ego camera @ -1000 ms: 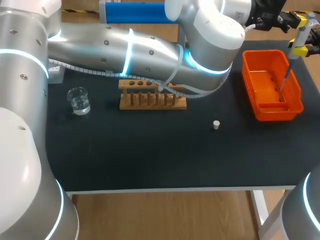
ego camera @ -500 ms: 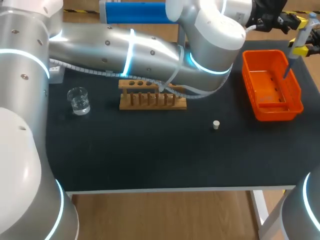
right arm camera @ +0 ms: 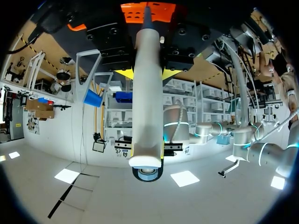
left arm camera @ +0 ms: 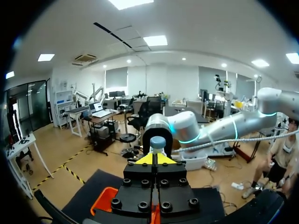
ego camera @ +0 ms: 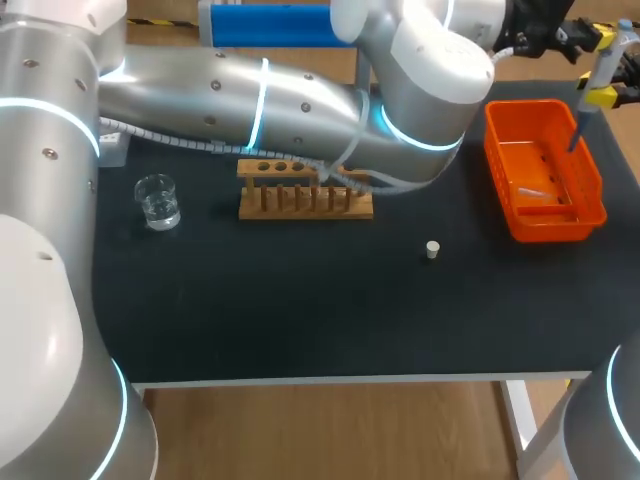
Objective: Invert the test tube, pick up the pipette, mount the tip to pipette, aspirate from beaker and dispense into the tube, eject the tip, return the pipette, and cap with the stopper.
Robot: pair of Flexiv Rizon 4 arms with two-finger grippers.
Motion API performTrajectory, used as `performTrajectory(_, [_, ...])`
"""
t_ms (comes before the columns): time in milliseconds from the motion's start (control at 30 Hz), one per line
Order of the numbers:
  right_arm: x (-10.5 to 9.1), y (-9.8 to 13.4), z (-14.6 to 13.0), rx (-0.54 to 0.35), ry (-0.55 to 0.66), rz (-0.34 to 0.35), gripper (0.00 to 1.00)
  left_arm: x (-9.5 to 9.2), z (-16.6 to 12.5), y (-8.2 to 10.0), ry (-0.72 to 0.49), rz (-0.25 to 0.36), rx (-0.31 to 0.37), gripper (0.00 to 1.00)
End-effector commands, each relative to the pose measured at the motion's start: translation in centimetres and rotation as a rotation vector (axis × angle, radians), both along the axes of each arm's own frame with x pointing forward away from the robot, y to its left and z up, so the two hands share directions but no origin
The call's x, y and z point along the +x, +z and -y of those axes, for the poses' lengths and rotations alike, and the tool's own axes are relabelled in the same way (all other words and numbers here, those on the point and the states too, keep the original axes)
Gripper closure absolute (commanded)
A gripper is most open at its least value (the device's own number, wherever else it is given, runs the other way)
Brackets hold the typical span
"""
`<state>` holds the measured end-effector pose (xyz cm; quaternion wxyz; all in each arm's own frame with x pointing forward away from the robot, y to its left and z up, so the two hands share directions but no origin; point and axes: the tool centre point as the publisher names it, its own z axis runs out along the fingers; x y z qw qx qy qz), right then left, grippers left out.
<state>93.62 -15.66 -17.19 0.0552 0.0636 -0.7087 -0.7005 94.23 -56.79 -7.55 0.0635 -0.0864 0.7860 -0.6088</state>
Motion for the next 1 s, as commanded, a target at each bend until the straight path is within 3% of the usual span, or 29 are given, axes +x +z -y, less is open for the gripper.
performTrajectory(33, [0.2,0.4,0.1,-0.006,0.007,0.001,1.00,0.2,-0.5,1.9,0.003,0.045,-0.094,0.00])
performTrajectory(267, [0.2,0.4,0.1,-0.006,0.007,0.001,1.00,0.1,-2.0,5.2,-0.122,0.088,-0.091,0.00])
performTrajectory(367, [0.2,0.4,0.1,-0.006,0.007,0.001,1.00,-0.4,-2.8,6.0,-0.224,0.090,-0.103,0.00])
performTrajectory(500, [0.2,0.4,0.1,-0.006,0.007,0.001,1.00,-0.9,-4.4,6.4,-0.313,0.082,-0.056,0.00])
performTrajectory(700, [0.2,0.4,0.1,-0.006,0.007,0.001,1.00,-2.2,-7.7,6.0,-0.286,0.064,0.003,0.00])
performTrajectory(1000, [0.2,0.4,0.1,-0.006,0.007,0.001,1.00,-5.3,-13.0,4.4,-0.184,0.055,-0.025,0.00])
